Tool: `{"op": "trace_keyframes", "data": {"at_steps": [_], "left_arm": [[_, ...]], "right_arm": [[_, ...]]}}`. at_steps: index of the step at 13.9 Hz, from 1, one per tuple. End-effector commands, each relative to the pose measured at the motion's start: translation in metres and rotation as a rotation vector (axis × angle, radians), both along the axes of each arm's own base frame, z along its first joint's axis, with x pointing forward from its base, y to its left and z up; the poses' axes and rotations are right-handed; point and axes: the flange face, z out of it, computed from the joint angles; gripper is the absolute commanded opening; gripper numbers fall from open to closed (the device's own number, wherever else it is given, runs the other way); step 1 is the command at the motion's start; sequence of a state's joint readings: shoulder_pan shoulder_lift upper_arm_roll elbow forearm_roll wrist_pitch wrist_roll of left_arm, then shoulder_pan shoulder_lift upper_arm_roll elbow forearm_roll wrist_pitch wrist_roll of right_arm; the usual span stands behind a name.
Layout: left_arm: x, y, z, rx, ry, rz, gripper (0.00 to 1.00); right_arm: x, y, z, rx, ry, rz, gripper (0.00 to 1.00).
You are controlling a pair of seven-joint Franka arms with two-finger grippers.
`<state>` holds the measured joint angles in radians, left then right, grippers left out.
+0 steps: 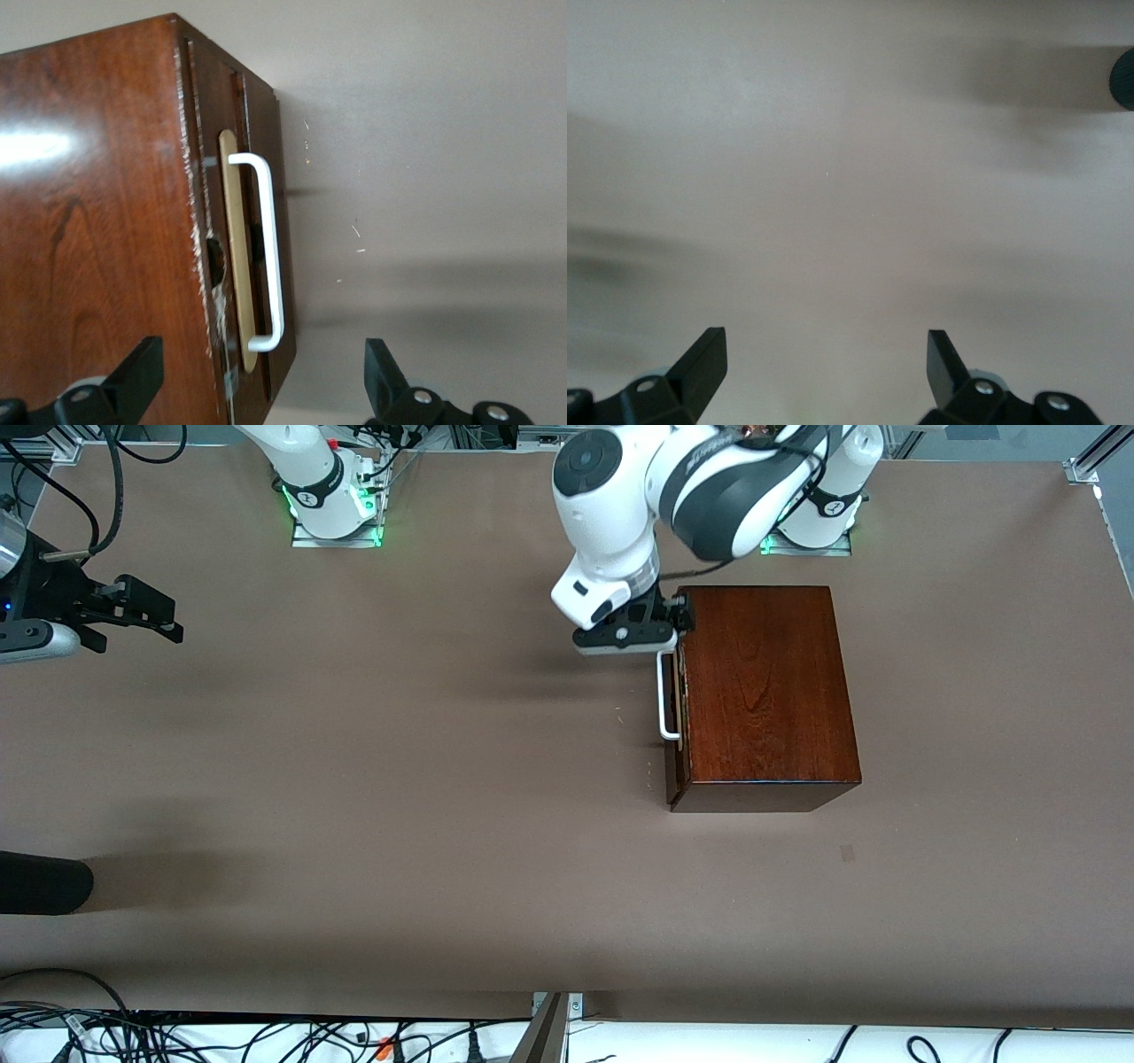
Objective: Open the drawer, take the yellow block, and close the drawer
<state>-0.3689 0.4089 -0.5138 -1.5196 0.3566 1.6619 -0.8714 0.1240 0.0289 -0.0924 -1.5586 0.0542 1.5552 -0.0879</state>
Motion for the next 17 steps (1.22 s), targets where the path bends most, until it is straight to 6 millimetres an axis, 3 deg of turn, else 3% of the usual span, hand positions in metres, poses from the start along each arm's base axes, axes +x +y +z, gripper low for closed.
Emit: {"op": "trace_keyframes", "data": {"at_steps": [1, 10, 17], "left_arm": [[0.013, -0.006, -0.016, -0.004, -0.003, -0.046, 1.00], [0.030, -0.006, -0.087, 0.055, -0.025, -0.012, 1.00], [0.034, -0.003, -0.119, 0.072, -0.032, 0.000, 1.00]], "right_arm": [[-0.003, -0.003, 0.006, -0.015, 0.000, -0.005, 1.00], [-0.003, -0.004, 0.005, -0.014, 0.006, -0.006, 1.00], [-0.003, -0.004, 0.004, -0.013, 0.007, -0.006, 1.00]]}}
